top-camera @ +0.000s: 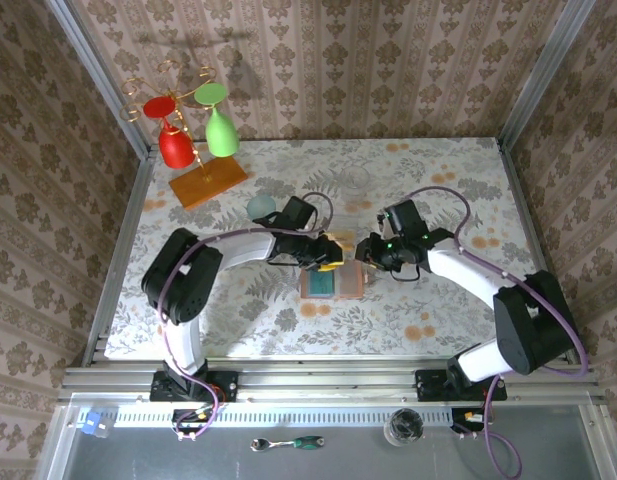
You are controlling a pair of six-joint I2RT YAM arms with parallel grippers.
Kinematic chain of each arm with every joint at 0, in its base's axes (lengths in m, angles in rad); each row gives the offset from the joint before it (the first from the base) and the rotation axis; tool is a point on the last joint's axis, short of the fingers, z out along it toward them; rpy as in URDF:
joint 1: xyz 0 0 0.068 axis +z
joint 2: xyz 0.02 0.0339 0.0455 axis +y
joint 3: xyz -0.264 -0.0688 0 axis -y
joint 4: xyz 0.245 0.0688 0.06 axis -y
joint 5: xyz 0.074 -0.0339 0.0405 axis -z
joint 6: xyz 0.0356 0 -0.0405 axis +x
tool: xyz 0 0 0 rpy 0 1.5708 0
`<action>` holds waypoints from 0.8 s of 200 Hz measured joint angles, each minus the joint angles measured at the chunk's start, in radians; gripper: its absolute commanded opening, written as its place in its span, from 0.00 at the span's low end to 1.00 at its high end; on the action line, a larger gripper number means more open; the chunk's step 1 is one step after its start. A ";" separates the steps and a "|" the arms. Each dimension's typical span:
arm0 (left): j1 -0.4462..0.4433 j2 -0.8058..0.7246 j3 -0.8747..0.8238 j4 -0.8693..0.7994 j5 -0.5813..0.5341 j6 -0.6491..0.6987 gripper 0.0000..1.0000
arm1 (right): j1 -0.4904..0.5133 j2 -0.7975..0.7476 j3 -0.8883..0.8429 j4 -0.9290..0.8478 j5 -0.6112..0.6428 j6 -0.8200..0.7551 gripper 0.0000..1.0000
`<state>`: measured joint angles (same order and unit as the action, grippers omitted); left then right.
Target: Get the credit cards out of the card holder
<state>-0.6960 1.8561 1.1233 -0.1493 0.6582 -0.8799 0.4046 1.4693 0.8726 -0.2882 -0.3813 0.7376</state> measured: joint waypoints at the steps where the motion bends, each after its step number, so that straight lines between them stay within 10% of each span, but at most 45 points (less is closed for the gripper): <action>1: 0.001 -0.002 -0.002 0.001 0.000 0.000 0.28 | 0.002 0.002 0.001 0.000 0.000 0.000 0.26; 160: 0.132 -0.171 -0.350 0.186 0.000 -0.019 0.14 | 0.168 0.253 0.151 0.013 0.000 0.049 0.26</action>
<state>-0.5644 1.6848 0.7734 0.0364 0.6586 -0.8986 0.5724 1.7222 1.0233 -0.2752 -0.3813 0.7864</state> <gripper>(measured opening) 0.158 0.256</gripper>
